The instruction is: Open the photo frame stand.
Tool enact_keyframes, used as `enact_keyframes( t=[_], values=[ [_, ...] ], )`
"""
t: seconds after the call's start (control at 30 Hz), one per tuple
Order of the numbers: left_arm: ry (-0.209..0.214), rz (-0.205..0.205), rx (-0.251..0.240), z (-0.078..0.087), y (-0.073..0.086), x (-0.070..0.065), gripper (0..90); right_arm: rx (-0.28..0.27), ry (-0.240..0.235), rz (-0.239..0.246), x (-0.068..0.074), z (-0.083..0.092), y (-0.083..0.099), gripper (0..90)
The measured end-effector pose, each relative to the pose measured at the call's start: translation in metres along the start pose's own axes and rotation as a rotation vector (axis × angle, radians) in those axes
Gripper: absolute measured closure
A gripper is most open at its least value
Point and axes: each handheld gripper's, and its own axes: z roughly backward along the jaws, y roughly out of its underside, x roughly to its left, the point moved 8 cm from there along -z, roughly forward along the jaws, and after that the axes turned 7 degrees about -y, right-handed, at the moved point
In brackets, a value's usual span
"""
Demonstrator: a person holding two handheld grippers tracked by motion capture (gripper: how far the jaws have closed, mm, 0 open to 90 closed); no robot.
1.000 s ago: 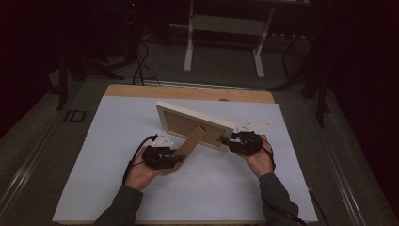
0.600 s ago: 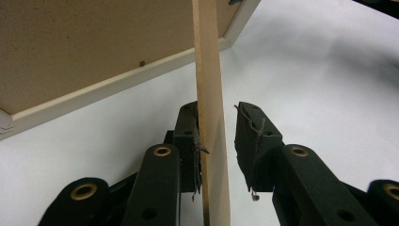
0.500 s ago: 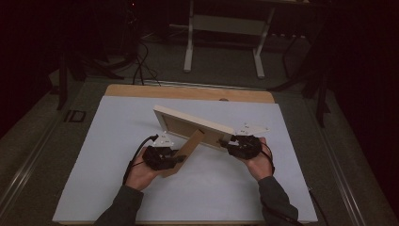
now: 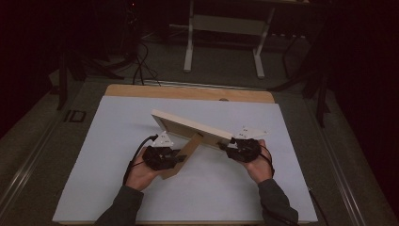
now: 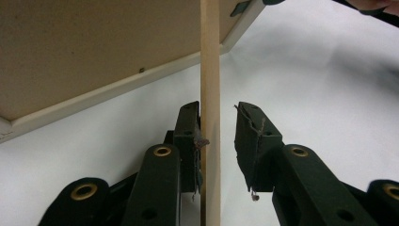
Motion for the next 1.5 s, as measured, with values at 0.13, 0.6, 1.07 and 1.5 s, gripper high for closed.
enact_keyframes(
  t=[0.13, 0.6, 1.07, 1.5],
  values=[
    [0.001, -0.002, 0.002, 0.0, 0.0, 0.0, 71.1, -0.001, 0.002, 0.005, 0.001, 0.0, 0.001, 59.8],
    [-0.001, -0.008, -0.009, 0.003, -0.001, -0.001, 69.8, 0.011, 0.01, 0.022, 0.004, 0.0, 0.001, 59.7],
    [0.018, 0.024, -0.05, 0.009, -0.005, 0.002, 62.4, -0.001, 0.003, 0.004, 0.003, -0.001, 0.002, 58.9],
    [0.01, 0.045, -0.075, 0.013, -0.008, 0.007, 55.4, -0.004, 0.002, -0.003, 0.003, -0.002, 0.003, 58.4]
  ],
)
